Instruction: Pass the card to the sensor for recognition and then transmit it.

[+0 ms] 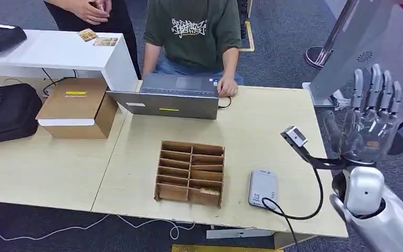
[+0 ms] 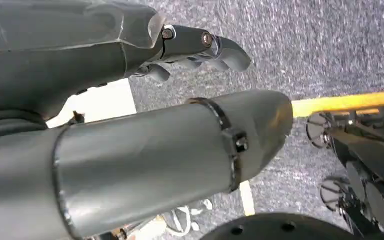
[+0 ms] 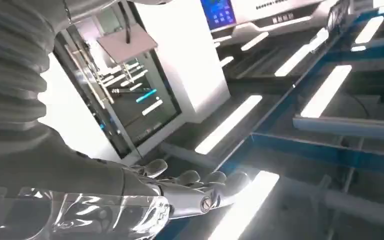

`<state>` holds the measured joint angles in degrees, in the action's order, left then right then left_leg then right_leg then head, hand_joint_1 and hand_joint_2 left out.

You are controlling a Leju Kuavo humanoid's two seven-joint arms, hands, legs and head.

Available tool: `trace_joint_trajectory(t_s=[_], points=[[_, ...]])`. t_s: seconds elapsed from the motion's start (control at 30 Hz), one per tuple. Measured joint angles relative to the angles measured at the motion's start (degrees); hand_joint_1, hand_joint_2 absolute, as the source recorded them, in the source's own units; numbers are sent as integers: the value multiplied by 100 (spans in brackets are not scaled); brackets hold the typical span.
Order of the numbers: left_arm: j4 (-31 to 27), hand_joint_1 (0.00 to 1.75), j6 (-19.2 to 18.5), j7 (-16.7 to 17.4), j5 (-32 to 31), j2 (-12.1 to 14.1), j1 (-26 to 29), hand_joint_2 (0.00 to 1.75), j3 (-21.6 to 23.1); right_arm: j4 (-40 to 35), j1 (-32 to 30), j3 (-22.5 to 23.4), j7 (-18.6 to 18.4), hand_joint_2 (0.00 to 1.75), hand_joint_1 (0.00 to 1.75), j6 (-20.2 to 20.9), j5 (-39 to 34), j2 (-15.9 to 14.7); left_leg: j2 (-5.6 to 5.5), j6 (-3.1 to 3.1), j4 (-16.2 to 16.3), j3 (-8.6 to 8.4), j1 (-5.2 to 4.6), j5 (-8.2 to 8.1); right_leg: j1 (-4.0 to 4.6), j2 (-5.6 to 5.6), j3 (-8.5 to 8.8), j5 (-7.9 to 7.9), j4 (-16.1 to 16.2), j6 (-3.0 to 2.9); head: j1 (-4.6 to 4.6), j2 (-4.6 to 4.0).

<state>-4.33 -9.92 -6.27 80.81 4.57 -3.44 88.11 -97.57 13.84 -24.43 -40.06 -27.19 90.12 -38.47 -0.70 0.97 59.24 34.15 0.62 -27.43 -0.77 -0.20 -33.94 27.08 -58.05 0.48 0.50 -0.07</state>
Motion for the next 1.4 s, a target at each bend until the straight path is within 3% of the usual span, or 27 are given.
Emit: trace_joint_trajectory(t_s=[0.07, 0.17, 0.4, 0.47, 0.5, 0.6, 0.67, 0.83, 1.17, 1.4], points=[[0, 0, 13, -11, 22, -7, 8, 0, -18, -267, -331, 125, 86, 175, 0, 70, 0, -2, 0, 2, 0, -1, 1, -1, 1, 0, 0, 1, 1, 0, -2, 0], [2, 0, 0, -11, 94, -33, 20, 0, -42, -612, -858, 483, 619, 175, 0, 68, 4, 46, -2, 1, 0, 3, 0, -2, 0, -2, 1, 4, 0, 4, 0, 0], [2, 0, 0, -13, 116, -72, 20, 0, -61, -966, -1284, 907, 675, 175, 0, 168, 0, 125, 3, 1, 0, -3, 0, -2, 0, 2, 1, 4, 0, 4, 0, 0], [7, 0, -22, -39, 131, -81, 21, 0, -85, -1027, -1451, 1025, 1131, 175, 0, 212, 0, 247, 2, 1, 0, -4, 3, -2, 3, 0, 7, 5, 1, 4, -2, 0], [9, 0, -28, -48, 135, -85, 24, 0, -90, -1066, -1533, 1095, 1138, 175, 0, 359, 13, 341, 1, 1, -1, -1, 1, -3, 0, -1, 7, 5, 0, 4, -2, -2], [17, 0, -37, -96, 140, -103, 20, 0, -90, -1068, -1454, 805, 233, 175, 0, 583, 0, 354, 12, 0, -1, -5, 2, -3, 0, 12, 3, 5, -3, 4, -7, 0], [20, 0, -33, -96, 140, -112, 10, 0, -90, -1075, -1437, 606, 79, 175, 0, 706, 0, 354, 11, 2, -1, -7, -2, -5, -3, 11, 5, 5, -3, 4, -2, 0], [20, 0, -26, -96, 140, -120, 17, 0, -90, -1075, -1403, 386, 9, 175, 0, 747, 2, 354, 9, 2, -1, -7, -1, -5, -2, 9, 5, 5, -3, 4, -2, 0], [57, 0, -35, -116, 179, -133, 16, 0, -90, -1466, -1506, 184, 30, 175, 0, 1206, 2, 426, 9, 2, -1, -7, 0, -6, -1, 10, 4, 6, -3, 4, -4, 0], [153, 0, -46, -201, 369, -245, 19, 0, -90, -1519, -1753, -352, 9, 175, 0, 1490, 2, 1118, 10, 6, -5, -9, 2, -8, 2, 11, 4, 11, -4, -4, -2, 0]])
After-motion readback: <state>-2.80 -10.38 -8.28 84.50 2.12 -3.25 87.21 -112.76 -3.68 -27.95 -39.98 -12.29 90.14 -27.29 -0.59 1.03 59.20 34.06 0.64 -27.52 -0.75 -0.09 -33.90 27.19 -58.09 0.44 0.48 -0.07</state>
